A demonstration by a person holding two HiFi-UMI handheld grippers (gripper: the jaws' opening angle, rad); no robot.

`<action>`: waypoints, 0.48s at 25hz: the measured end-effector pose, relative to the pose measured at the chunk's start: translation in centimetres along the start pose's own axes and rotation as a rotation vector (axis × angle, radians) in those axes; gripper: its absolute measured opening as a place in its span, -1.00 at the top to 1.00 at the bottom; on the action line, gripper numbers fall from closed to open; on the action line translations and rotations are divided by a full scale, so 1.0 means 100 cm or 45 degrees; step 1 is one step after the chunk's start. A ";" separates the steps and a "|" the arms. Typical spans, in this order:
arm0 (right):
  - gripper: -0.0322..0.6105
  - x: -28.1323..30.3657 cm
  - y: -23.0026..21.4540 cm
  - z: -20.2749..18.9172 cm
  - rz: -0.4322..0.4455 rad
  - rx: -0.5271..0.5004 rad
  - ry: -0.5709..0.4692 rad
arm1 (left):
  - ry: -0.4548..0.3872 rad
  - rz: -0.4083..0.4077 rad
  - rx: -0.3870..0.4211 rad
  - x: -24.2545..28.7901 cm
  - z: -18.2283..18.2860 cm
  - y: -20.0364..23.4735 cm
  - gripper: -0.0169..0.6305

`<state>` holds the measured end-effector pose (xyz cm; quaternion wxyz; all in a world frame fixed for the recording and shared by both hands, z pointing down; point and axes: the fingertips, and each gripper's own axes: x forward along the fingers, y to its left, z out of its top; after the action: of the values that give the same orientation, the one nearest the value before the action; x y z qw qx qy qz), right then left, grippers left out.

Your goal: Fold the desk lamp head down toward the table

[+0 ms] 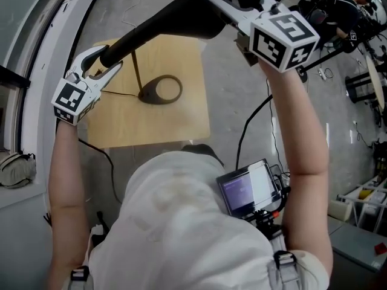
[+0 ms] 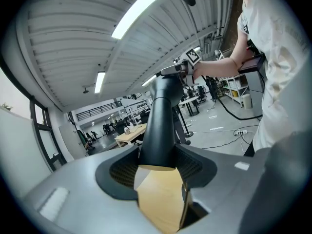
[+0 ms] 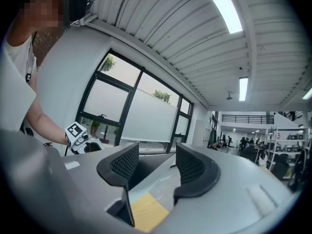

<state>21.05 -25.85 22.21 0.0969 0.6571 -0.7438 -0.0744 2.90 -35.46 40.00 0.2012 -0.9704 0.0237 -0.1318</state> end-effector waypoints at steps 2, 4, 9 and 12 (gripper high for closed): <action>0.12 0.001 -0.002 -0.005 0.004 0.010 -0.006 | 0.015 0.011 0.008 0.000 -0.001 0.001 0.23; 0.11 -0.003 -0.002 -0.018 -0.002 0.035 0.013 | 0.016 0.003 0.017 -0.002 -0.002 -0.004 0.23; 0.11 -0.006 -0.005 -0.037 -0.003 0.101 0.011 | 0.051 -0.004 0.082 -0.009 0.000 -0.001 0.23; 0.11 -0.008 -0.005 -0.051 -0.002 0.145 0.009 | 0.079 -0.011 0.123 -0.013 0.001 -0.001 0.23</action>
<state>22.88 -25.07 26.97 0.0619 0.6625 -0.7459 -0.0297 1.67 -35.22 39.68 0.2466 -0.9550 0.0192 -0.1636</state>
